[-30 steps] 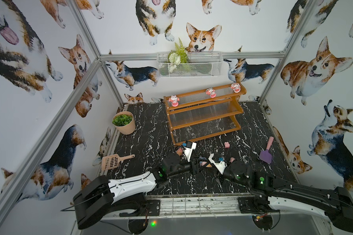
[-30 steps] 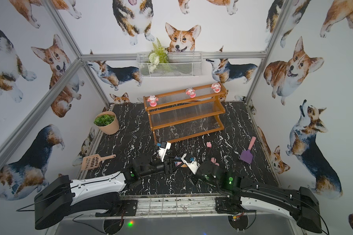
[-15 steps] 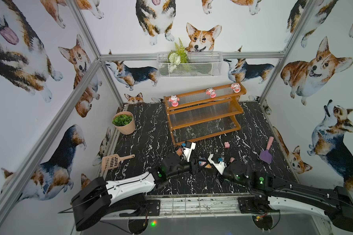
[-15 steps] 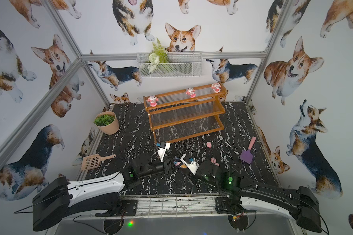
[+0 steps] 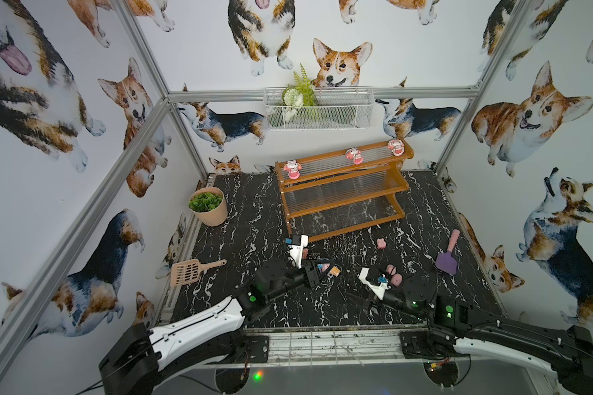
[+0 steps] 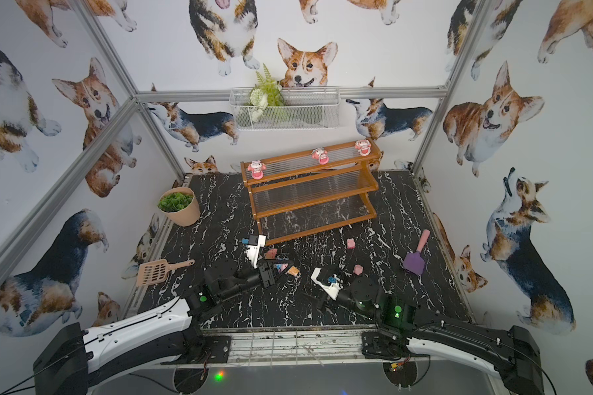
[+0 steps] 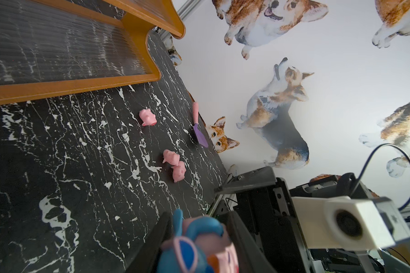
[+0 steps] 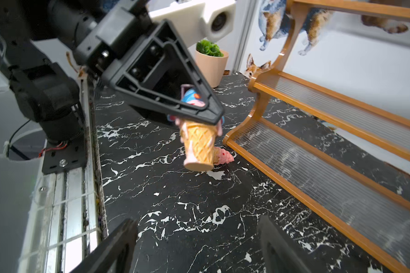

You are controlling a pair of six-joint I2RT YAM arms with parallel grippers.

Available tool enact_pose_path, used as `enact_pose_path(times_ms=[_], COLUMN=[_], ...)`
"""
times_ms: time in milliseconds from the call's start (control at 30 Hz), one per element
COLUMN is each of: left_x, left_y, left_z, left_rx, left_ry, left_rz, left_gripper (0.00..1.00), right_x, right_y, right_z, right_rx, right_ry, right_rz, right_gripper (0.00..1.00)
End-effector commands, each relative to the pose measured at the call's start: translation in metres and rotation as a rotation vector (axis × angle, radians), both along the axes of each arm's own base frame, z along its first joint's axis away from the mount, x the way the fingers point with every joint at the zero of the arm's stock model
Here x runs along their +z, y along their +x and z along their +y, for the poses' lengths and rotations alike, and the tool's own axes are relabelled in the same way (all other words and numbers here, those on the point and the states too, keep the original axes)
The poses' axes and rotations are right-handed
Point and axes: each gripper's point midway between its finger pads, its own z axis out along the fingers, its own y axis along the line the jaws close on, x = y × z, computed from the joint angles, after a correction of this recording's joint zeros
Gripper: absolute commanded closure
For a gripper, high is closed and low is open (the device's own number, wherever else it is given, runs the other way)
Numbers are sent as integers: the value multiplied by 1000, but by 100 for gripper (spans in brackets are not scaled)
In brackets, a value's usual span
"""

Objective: Organize plastic toys on shelves
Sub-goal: Pick up the plastic toy at the center of the board.

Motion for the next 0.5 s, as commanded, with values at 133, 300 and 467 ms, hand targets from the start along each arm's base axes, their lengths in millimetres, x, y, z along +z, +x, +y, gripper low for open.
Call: enact_pose_path(times_ms=[133, 300, 467], left_x=[8, 8, 9], left_y=[-1, -1, -2], left_z=[2, 2, 4], left_rx=[1, -2, 2], left_ry=[-34, -42, -42], left_rz=[-5, -1, -6], left_gripper=[81, 81, 81], right_x=[36, 36, 39], right_y=[4, 16, 22], right_z=[36, 51, 54], right_rx=[98, 67, 36], right_ry=[23, 3, 12], right_rz=[-241, -235, -228], right_gripper=[26, 43, 53])
